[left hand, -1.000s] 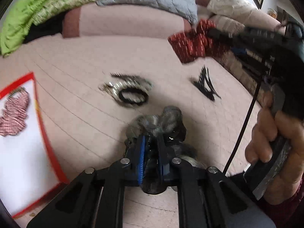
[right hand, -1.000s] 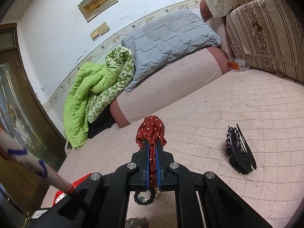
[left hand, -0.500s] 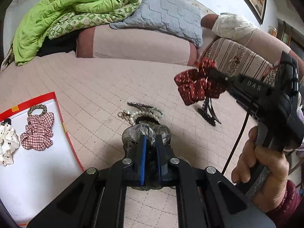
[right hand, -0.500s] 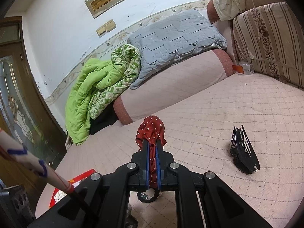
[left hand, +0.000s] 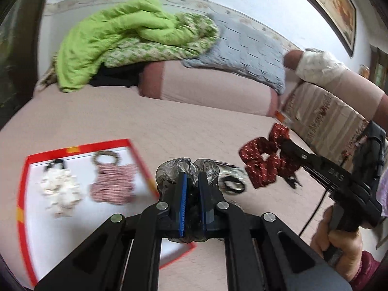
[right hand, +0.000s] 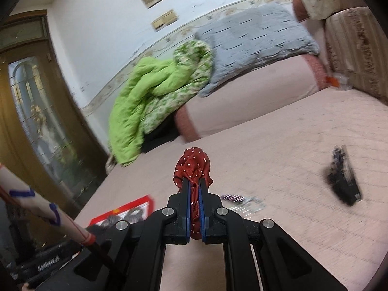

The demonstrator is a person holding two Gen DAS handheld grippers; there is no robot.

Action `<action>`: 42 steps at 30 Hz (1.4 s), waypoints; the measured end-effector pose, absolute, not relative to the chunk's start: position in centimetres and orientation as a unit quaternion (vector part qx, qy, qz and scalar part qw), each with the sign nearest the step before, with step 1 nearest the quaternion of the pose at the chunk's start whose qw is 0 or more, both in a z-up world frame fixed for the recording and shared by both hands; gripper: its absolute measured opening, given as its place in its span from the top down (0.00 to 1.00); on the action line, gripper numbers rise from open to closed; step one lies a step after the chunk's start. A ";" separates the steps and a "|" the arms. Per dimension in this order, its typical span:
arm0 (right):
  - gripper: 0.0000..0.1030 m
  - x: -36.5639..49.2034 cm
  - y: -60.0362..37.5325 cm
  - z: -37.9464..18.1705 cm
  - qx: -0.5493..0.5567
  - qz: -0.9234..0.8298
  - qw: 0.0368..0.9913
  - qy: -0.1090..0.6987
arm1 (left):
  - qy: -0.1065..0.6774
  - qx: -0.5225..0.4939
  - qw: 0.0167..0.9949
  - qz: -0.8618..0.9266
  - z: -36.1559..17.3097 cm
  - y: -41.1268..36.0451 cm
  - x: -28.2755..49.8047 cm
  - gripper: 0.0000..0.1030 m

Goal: Organize jewelry
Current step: 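Lift both held scrunchies and carry them toward the box, then lower both scrunchies into the box and open both grippers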

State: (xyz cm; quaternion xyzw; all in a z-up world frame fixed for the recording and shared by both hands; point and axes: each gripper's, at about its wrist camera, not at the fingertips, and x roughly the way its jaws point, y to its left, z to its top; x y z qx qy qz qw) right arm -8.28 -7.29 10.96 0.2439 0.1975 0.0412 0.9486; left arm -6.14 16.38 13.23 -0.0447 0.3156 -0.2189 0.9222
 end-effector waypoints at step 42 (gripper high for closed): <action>0.94 -0.7 9.2 5.0 0.189 0.209 0.895 0.346 | 0.354 -0.144 0.924 0.015 7.6 35.4 -5.9 0.91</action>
